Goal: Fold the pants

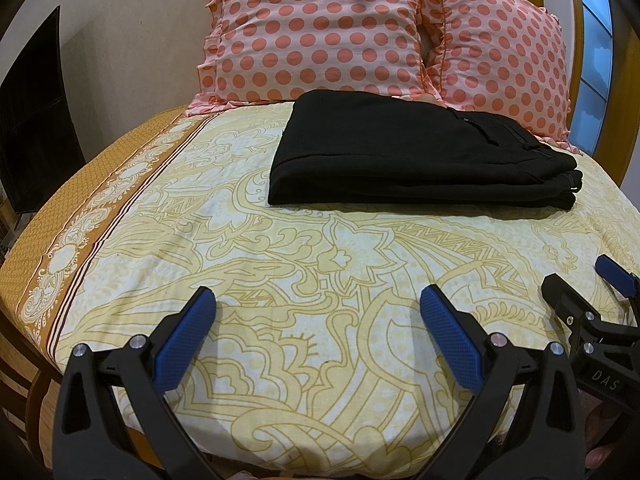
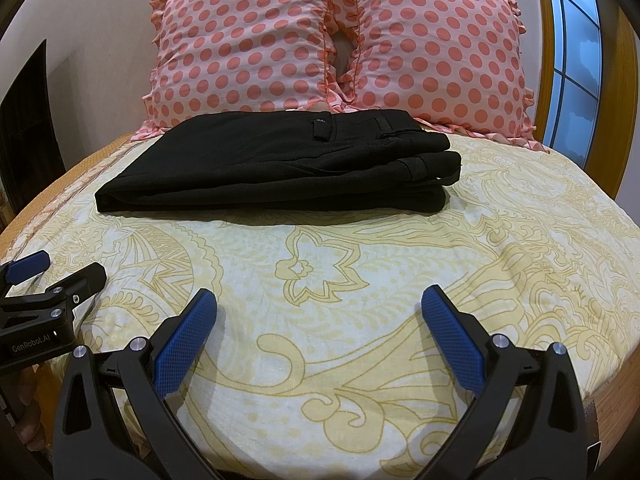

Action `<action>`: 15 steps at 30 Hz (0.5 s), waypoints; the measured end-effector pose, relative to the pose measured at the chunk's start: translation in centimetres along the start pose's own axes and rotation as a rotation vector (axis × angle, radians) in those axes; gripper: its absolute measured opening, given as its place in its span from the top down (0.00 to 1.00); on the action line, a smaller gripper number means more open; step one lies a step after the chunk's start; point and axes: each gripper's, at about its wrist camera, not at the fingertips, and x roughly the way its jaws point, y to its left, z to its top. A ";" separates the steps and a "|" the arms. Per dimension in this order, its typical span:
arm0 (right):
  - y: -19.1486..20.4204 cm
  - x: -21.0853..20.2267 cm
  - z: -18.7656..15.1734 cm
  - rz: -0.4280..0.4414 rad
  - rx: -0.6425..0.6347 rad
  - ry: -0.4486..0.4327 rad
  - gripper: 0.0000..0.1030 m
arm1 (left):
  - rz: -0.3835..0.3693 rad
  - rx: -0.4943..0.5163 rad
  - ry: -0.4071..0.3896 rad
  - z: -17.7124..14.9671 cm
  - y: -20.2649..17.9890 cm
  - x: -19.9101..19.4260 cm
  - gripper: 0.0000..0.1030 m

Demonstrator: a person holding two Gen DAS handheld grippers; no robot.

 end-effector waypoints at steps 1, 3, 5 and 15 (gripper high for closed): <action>0.0 0.0 0.0 0.000 0.000 0.000 0.01 | 0.000 0.000 0.002 0.0 0.0 0.0 0.02; 0.0 0.0 0.0 0.000 0.000 0.000 0.01 | -0.001 0.000 0.005 0.0 0.2 0.1 0.02; 0.0 0.0 0.0 0.000 0.000 0.000 0.01 | -0.001 -0.002 0.004 0.0 0.2 0.1 0.02; 0.0 0.0 0.0 -0.001 0.001 -0.001 0.01 | -0.001 -0.001 0.004 0.0 0.2 0.1 0.02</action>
